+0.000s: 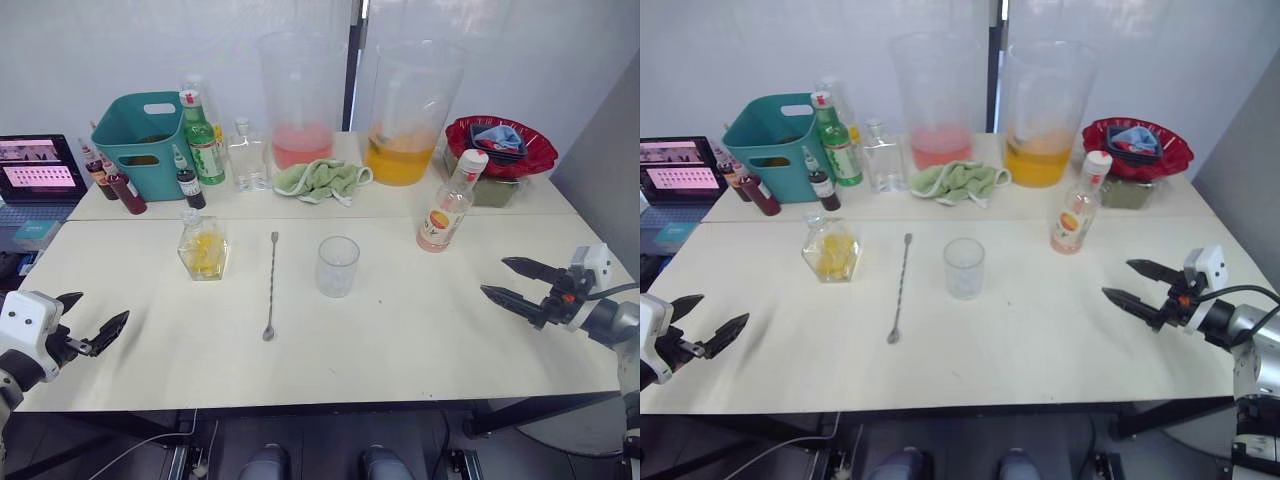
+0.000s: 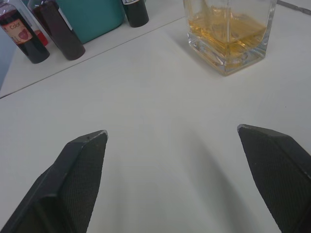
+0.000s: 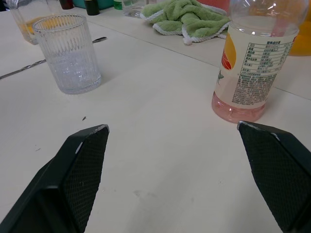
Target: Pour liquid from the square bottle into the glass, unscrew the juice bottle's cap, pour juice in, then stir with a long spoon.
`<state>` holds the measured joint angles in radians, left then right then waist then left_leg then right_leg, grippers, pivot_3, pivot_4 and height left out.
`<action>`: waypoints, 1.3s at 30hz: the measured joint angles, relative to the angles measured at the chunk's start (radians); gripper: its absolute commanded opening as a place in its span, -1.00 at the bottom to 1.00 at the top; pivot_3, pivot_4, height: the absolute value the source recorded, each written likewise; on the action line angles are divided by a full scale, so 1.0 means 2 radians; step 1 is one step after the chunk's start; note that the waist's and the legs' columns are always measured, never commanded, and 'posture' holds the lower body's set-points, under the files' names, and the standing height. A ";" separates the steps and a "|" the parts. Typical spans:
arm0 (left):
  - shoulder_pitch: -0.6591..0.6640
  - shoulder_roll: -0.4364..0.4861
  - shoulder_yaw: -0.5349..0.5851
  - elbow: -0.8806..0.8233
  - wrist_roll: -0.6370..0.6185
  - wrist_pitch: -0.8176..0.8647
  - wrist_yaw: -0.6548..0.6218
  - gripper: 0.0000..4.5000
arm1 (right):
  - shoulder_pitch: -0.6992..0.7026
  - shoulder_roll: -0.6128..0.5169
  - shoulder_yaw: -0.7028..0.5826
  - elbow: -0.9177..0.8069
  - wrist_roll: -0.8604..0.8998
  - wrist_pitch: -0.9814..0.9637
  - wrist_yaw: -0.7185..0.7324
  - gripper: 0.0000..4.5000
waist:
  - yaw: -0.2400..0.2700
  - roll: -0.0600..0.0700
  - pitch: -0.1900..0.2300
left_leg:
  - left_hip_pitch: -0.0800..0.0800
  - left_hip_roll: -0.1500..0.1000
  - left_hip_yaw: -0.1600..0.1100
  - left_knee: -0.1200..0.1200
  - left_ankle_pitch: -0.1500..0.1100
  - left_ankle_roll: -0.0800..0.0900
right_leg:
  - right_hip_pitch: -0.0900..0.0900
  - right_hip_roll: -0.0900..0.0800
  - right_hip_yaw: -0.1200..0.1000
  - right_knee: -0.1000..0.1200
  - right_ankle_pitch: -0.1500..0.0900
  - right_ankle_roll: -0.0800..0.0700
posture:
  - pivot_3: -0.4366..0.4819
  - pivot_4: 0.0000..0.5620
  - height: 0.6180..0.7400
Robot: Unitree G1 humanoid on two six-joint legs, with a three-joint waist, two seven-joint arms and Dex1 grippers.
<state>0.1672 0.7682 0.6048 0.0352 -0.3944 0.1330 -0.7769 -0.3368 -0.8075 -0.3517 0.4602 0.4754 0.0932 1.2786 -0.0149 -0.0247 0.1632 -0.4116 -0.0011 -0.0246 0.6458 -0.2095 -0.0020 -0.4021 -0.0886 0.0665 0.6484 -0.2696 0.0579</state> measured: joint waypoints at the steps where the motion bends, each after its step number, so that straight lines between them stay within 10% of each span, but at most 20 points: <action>1: 0.000 0.000 0.000 0.000 0.000 0.000 0.000 1.00 | 0.000 0.000 0.000 0.000 0.000 0.000 0.000 0.99 | 0.000 0.000 0.000 | 0.000 0.000 0.000 0.000 0.000 0.000 | 0.000 0.000 0.000 0.000 0.000 0.000 | -0.05 -0.47 1.00; 23: 0.080 -0.252 -0.075 -0.270 -0.007 0.031 0.202 1.00 | -0.163 -0.017 0.133 -0.184 0.092 0.273 0.102 0.99 | 0.008 0.000 0.000 | -0.001 -0.001 0.000 0.001 0.000 0.000 | 0.000 -0.001 0.000 0.000 0.000 0.000 | -0.05 -0.47 1.00; 39: -0.102 -0.269 -0.163 -0.128 0.073 0.027 0.281 1.00 | -0.131 -0.055 0.126 -0.233 0.108 0.298 0.101 0.99 | 0.014 0.000 0.000 | -0.002 -0.001 0.000 0.004 0.000 0.000 | 0.000 0.001 -0.001 0.000 0.000 0.000 | -0.05 -0.47 1.00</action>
<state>-0.0373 0.2311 0.2791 -0.2209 -0.2479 0.1860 -0.2155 -0.5996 -0.9174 -0.1003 -0.0060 0.6919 0.6883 1.4815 0.0123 -0.0247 0.1635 -0.4155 -0.0031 -0.0252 0.6531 -0.2101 -0.0011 -0.4018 -0.0872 0.0645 0.6483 -0.2691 0.0588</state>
